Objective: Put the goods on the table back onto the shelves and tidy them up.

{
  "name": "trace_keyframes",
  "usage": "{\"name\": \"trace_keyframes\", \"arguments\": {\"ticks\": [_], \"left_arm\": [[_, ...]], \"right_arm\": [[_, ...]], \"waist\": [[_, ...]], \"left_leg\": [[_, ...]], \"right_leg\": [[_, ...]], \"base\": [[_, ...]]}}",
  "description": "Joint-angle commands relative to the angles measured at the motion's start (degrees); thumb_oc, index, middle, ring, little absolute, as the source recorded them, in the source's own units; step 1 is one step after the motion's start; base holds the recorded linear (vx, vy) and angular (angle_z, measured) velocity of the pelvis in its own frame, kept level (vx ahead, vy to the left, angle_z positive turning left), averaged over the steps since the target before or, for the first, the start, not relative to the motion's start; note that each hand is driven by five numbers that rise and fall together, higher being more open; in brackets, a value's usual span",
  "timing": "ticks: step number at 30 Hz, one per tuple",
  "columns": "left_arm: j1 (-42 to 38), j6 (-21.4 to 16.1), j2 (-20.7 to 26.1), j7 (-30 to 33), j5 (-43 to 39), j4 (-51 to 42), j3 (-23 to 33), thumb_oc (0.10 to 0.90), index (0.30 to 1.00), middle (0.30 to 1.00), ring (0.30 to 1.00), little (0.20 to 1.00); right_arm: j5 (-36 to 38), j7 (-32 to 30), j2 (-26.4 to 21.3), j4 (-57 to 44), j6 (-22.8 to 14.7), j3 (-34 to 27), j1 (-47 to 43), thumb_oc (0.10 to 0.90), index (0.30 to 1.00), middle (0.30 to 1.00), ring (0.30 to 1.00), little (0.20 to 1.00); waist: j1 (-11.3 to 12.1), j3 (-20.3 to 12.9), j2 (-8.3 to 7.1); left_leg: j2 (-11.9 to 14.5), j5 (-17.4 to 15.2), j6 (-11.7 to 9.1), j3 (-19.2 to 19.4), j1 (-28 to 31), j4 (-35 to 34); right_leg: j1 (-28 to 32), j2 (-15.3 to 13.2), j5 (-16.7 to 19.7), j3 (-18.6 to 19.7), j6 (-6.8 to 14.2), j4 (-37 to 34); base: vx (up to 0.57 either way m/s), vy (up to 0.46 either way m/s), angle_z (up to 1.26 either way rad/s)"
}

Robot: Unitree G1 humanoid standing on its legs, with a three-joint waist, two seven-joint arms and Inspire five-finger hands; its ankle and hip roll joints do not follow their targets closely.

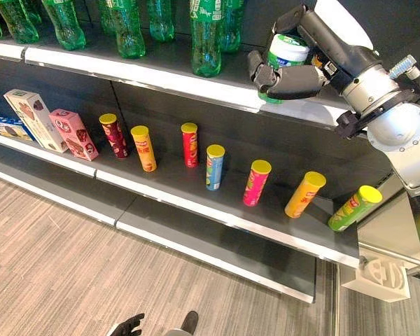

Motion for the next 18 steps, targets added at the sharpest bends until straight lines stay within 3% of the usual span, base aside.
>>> {"name": "trace_keyframes", "arguments": {"ticks": [1,18], "left_arm": [[-0.13,-1.21,4.04,1.22,-1.72,-2.29,-2.27,0.800,0.900,0.900,0.900,0.900],[-0.15,-1.14,5.08,2.32,-2.76,-5.13,-3.91,0.800,0.900,0.900,0.900,0.900]], "right_arm": [[-4.29,-6.63,0.36,4.59,0.88,1.07,-9.27,0.400,0.300,0.300,0.300,0.300],[-9.50,-10.02,1.97,16.81,3.29,6.10,-14.81,0.400,0.300,0.300,0.300,0.300]], "waist": [[1.50,-5.86,0.22],[2.78,-5.09,-1.44]], "left_leg": [[2.63,-11.07,-2.01,4.63,2.14,3.49],[2.65,-11.45,-1.95,4.40,1.85,3.21]], "right_leg": [[-7.20,-1.78,1.46,-3.18,1.82,2.30],[-7.51,-1.59,1.45,-2.84,1.75,2.21]], "base": [[0.00,0.000,0.00],[0.00,0.000,0.00]]}}
